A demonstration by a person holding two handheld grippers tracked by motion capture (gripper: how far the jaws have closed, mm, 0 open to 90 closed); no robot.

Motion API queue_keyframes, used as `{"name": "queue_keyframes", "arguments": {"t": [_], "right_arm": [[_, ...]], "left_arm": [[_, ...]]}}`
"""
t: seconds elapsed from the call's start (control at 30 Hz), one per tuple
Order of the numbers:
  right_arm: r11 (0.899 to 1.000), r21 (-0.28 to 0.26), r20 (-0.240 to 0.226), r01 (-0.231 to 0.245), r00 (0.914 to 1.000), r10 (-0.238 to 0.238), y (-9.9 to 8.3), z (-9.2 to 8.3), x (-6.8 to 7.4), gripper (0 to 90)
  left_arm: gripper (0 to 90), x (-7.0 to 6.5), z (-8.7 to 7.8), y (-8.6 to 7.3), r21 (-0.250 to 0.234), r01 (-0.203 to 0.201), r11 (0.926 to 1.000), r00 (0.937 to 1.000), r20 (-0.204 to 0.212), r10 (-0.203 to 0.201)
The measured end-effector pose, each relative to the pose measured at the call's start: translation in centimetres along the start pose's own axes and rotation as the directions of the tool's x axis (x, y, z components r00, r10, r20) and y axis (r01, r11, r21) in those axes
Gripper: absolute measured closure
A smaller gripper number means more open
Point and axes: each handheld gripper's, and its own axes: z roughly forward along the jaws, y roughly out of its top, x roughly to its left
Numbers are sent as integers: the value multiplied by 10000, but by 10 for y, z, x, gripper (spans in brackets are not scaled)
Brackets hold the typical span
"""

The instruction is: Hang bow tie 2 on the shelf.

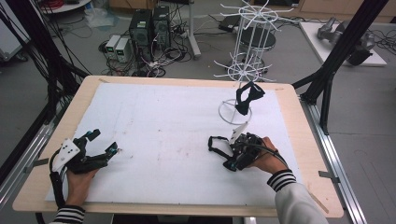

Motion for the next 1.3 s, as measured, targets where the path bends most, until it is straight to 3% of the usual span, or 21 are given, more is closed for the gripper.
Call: {"name": "queue_keyframes", "arguments": {"t": [0.23,0.77,0.93,1.3], "right_arm": [[9993,36,-346,-359,9988,360,-2,-1,-4,326],[9943,276,-648,-1035,9924,1051,-1,-1,-8,620],[9914,301,-664,-1271,9894,1289,0,-2,-8,644],[9936,311,-527,-1082,9926,1097,1,-4,-6,663]], "left_arm": [[147,0,0,0,28,-37,10000,10000,5,37],[147,0,0,0,-4,-24,10000,10000,-5,24],[147,0,0,0,0,-31,10000,10000,-1,31],[147,0,0,0,-1,-20,10000,10000,-3,20]]}}
